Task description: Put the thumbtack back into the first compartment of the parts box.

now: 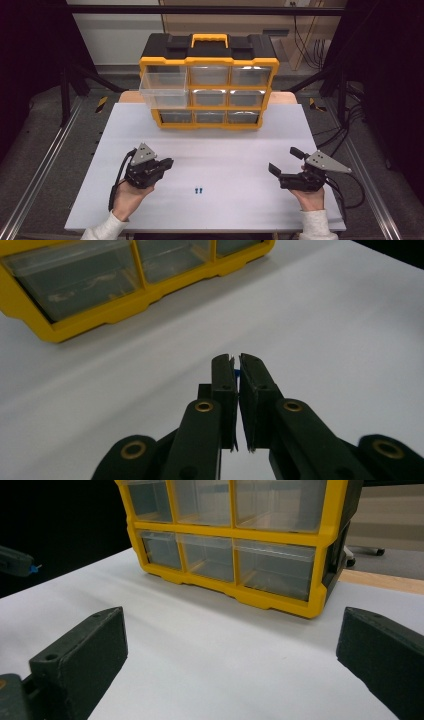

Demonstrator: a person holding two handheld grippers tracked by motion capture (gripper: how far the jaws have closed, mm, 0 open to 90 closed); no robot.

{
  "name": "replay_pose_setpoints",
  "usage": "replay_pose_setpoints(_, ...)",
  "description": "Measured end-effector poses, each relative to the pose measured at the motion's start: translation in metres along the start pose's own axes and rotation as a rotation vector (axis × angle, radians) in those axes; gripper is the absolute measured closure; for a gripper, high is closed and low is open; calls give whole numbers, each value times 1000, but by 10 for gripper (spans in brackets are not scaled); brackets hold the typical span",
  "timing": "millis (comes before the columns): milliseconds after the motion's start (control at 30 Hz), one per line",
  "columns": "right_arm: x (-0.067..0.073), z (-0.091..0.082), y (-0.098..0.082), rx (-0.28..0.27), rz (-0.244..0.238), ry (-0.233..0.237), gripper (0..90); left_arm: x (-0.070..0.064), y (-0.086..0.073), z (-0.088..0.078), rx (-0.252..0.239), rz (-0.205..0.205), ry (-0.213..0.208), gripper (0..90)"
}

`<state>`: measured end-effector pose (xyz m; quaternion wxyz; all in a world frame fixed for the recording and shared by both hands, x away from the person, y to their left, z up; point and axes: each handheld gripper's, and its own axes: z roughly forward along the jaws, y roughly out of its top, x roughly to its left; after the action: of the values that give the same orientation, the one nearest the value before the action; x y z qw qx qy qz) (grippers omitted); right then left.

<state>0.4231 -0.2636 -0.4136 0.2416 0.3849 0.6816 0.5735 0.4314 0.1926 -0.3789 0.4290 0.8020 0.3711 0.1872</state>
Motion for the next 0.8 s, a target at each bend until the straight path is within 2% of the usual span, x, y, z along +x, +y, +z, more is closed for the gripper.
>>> replay_pose_setpoints(800, -1, -1, 1, -4, -1, -6, 5, 13, 39, -19, -56, 32, 15, 850)
